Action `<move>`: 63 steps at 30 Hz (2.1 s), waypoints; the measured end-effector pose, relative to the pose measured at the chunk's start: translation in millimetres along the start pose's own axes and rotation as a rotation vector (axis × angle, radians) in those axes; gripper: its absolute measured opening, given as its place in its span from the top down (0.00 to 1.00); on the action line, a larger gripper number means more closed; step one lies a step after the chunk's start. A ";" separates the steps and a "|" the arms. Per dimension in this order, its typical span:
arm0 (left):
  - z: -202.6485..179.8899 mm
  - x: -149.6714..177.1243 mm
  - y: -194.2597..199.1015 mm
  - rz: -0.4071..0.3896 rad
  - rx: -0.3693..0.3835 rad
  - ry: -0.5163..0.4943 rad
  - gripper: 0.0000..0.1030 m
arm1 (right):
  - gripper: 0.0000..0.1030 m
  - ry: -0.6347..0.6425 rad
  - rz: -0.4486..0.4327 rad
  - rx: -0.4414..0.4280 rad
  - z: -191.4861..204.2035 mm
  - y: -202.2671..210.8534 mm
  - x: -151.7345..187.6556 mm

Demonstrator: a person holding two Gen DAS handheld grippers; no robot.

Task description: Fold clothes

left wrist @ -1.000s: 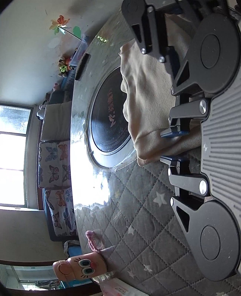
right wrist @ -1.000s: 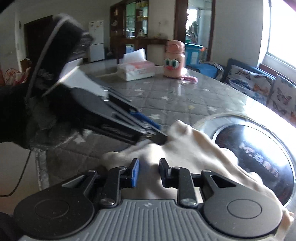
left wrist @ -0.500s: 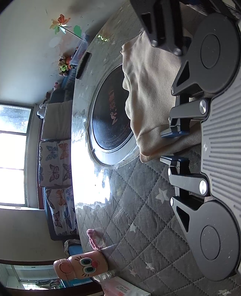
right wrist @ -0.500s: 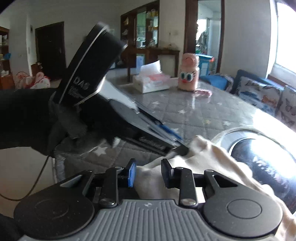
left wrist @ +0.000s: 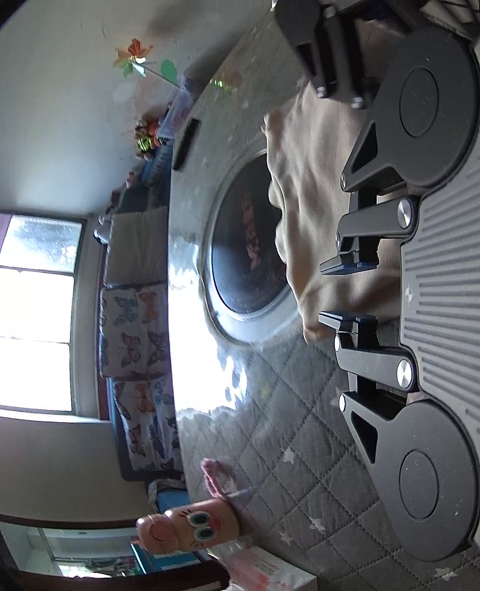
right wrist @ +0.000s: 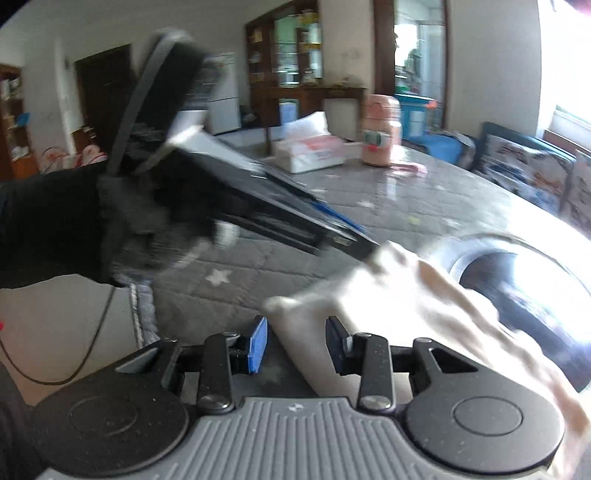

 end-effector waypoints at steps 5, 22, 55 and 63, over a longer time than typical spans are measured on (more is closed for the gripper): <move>-23.7 8.1 0.0 0.008 0.063 -0.037 0.77 | 0.66 -0.117 0.015 0.094 -22.6 34.2 23.9; -26.5 19.9 -7.1 0.052 0.048 -0.036 0.76 | 0.67 -0.307 0.062 0.241 -62.8 82.0 82.0; 15.1 -7.9 -56.3 0.056 -0.050 0.084 0.79 | 0.67 -0.508 -0.003 0.334 -157.7 55.3 73.0; 16.4 -5.1 -34.2 0.019 -0.096 0.107 0.78 | 0.66 -0.507 -0.012 0.371 -157.0 58.5 75.4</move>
Point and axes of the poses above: each gripper's, at about its wrist camera, not at the fingertips, and y roughly against the way its jaws point, z to its left, x to its underside, the point moved 1 cm from there along -y, roughly the way its jaws point, and after that the axes turned 6 degrees about y, right-handed, at the moved point
